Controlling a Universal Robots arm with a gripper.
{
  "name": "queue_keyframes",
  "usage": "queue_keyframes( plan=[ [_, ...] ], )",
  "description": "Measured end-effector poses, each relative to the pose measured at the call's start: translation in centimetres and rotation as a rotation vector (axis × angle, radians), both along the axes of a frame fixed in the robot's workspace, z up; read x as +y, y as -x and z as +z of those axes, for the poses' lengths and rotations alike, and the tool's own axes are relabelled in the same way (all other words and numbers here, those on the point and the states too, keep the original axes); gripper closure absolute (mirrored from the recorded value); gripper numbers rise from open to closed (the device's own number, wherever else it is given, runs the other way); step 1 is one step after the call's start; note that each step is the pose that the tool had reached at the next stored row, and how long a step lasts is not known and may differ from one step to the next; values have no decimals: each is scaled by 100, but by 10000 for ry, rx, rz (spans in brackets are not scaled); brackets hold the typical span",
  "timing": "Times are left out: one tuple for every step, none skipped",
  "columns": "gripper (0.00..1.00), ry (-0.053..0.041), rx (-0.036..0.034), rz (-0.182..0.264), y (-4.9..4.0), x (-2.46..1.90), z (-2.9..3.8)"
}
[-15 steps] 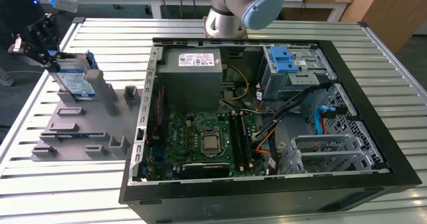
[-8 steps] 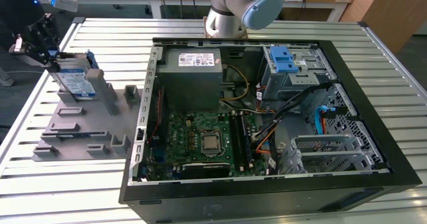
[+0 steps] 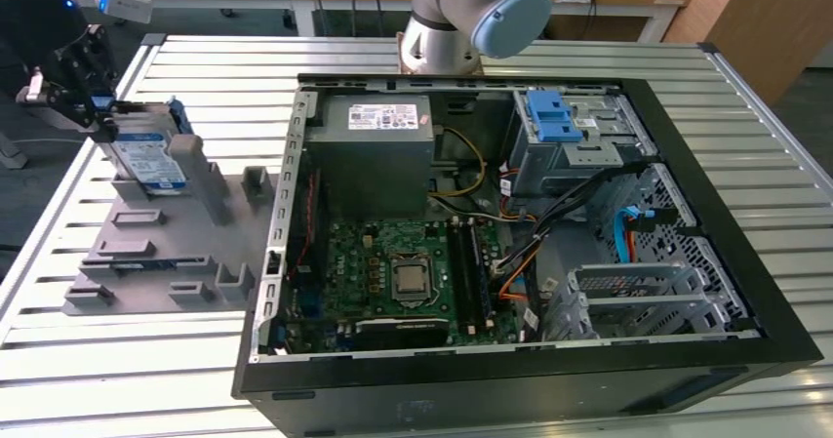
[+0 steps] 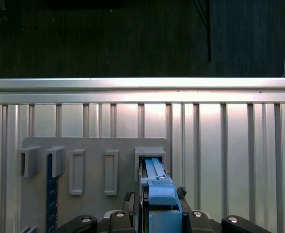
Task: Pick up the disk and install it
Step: 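Pick up the disk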
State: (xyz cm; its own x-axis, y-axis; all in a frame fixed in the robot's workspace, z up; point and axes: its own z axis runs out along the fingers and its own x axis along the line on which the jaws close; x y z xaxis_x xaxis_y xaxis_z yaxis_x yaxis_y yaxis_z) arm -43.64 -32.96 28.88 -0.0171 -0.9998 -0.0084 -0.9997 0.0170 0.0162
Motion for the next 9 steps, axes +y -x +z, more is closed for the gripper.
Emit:
queue_keyframes(
  plan=[
    [56, 0, 0, 1, 0, 0, 0],
    [56, 0, 1, 1, 0, 0, 0],
    [56, 0, 0, 2, 0, 0, 0],
    [57, 1, 1, 3, 0, 0, 0],
    [57, 1, 1, 4, 0, 0, 0],
    [64, 0, 0, 5, 0, 0, 0],
    [64, 1, 1, 5, 0, 0, 0],
    [64, 0, 1, 6, 0, 0, 0],
    [64, 0, 1, 7, 0, 0, 0]
  ],
)
